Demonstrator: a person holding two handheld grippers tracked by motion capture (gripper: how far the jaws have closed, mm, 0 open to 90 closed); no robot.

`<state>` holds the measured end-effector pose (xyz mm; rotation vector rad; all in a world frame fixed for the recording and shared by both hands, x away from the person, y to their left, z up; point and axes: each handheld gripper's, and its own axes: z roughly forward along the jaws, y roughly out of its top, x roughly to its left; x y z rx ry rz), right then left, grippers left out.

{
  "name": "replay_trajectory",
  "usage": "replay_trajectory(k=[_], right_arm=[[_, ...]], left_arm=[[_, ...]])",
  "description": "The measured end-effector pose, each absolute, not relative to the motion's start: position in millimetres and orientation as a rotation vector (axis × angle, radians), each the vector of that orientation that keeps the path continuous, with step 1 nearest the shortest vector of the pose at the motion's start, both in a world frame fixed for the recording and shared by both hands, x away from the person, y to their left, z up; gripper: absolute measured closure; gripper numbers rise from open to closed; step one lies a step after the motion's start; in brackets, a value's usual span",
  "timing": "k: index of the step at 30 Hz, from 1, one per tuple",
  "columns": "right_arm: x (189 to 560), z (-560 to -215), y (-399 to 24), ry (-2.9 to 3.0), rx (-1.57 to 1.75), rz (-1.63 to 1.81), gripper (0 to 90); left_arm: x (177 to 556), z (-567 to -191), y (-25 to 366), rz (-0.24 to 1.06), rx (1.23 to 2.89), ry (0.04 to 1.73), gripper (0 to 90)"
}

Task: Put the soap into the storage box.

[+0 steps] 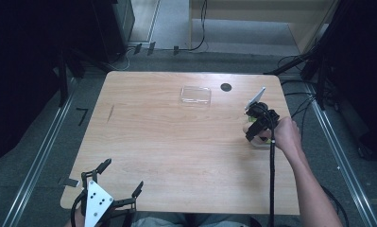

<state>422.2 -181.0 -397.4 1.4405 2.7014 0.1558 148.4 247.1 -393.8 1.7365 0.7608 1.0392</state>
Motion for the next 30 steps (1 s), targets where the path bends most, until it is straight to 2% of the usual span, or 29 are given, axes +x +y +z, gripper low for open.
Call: replay_trajectory(k=[30], right_arm=[[442, -397, -205, 2.61, 1.56, 0.177, 33.7]], left_arm=[[149, -394, 247, 1.039, 1.735, 0.763, 0.0]])
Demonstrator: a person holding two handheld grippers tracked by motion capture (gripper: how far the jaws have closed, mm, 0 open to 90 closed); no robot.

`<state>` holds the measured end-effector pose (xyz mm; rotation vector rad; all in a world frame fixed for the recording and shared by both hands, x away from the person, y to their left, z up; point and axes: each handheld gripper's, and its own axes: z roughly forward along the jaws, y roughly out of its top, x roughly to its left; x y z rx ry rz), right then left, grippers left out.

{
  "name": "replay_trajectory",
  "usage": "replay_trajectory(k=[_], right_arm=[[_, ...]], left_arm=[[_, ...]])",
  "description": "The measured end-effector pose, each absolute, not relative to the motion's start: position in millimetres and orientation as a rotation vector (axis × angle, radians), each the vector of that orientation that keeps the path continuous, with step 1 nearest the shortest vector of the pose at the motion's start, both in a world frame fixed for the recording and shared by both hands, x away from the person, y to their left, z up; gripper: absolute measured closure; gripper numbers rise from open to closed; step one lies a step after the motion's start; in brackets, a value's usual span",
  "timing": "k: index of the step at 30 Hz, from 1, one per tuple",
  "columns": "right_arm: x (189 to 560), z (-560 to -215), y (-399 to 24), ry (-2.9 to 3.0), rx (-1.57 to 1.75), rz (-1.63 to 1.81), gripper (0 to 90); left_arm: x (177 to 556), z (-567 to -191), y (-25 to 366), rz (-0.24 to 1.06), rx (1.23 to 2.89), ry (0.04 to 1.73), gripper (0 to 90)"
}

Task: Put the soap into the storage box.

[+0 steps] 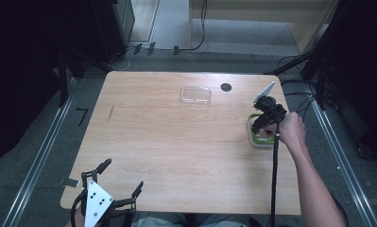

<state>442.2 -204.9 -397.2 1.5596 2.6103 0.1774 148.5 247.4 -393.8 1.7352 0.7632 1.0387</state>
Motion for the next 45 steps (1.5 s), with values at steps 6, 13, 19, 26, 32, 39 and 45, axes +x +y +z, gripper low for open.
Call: replay_trajectory(k=[6, 13, 19, 26, 32, 39, 45], right_arm=[[447, -404, -212, 2.578, 1.615, 0.208, 33.7], [450, -408, -215, 2.523, 1.681, 0.237, 33.7], [453, -414, -218, 2.502, 1.719, 0.239, 33.7], [456, -420, -220, 2.48, 1.749, 0.256, 33.6], [458, -424, -223, 2.46, 1.78, 0.263, 33.7], [461, -429, -226, 2.433, 1.824, 0.264, 33.6], [462, -432, -227, 2.421, 1.844, 0.273, 33.6]], left_arm=[[148, -394, 248, 1.04, 1.734, 0.764, 0.0], [148, -394, 248, 1.04, 1.734, 0.764, 0.0], [148, -394, 248, 1.039, 1.732, 0.767, 0.0], [148, -394, 248, 1.039, 1.731, 0.766, 0.0], [148, -394, 248, 1.039, 1.731, 0.766, 0.0], [148, -394, 248, 1.04, 1.731, 0.767, 0.0], [148, -394, 248, 1.039, 1.73, 0.767, 0.0]])
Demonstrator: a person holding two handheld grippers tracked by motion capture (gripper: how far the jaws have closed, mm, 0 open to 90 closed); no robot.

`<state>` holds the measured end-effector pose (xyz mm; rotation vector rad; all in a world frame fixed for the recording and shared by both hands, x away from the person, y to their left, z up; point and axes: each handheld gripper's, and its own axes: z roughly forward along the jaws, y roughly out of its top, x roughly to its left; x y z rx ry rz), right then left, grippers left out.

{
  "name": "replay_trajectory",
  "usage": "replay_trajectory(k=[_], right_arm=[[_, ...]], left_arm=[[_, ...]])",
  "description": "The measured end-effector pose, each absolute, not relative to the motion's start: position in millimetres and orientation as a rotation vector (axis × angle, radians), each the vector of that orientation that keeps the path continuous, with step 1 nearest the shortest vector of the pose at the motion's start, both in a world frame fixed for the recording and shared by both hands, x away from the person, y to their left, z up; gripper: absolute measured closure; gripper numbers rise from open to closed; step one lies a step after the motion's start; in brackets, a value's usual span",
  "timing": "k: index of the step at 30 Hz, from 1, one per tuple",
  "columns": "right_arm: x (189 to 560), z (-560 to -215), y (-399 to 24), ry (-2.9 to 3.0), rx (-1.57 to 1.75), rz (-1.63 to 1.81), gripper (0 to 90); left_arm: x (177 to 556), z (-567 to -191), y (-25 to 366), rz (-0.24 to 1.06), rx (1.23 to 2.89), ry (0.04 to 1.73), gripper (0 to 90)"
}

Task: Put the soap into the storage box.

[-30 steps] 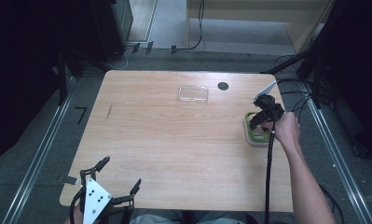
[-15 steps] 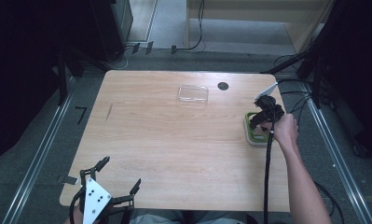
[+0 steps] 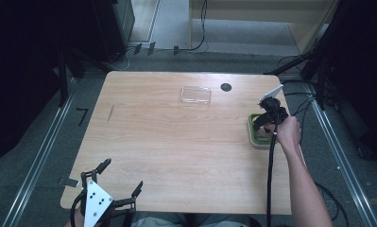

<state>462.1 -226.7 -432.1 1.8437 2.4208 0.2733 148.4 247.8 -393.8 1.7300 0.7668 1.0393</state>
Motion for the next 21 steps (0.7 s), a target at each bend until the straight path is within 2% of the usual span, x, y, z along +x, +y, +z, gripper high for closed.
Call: replay_trajectory(k=[21], right_arm=[[468.5, -442.1, -227.4, 2.398, 1.874, 0.256, 33.6]], left_arm=[[148.4, -393.7, 248.0, 1.041, 1.732, 0.767, 0.0]])
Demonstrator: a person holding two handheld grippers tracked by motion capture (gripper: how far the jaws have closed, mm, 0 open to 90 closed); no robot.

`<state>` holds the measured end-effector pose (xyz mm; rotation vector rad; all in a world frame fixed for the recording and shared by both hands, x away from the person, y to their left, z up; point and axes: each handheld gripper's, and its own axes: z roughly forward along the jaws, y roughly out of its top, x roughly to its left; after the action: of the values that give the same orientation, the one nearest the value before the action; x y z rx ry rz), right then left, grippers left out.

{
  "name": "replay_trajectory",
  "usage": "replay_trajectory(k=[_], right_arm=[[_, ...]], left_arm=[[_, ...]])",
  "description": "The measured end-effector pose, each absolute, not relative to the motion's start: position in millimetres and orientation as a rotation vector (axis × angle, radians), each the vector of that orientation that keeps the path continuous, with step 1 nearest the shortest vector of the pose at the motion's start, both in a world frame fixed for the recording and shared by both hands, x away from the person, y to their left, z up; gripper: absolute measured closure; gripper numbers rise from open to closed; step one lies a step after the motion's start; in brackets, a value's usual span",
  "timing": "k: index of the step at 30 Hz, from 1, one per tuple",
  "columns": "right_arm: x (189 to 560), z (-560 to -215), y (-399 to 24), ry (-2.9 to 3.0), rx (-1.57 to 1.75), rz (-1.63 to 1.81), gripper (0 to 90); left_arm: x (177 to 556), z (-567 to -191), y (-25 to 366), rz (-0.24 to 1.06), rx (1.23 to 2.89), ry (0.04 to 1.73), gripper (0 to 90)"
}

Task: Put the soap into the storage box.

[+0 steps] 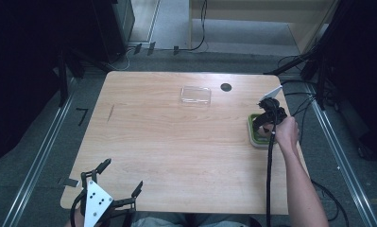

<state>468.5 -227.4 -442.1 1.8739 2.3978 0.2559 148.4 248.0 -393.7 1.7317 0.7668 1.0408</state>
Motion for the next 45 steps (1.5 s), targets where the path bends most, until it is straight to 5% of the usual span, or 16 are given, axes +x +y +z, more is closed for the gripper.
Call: replay_trajectory(k=[45], right_arm=[[469.8, -447.4, -224.7, 2.406, 1.908, 0.196, 33.3]], left_arm=[[148.6, -393.7, 247.7, 1.04, 1.733, 0.765, 0.0]])
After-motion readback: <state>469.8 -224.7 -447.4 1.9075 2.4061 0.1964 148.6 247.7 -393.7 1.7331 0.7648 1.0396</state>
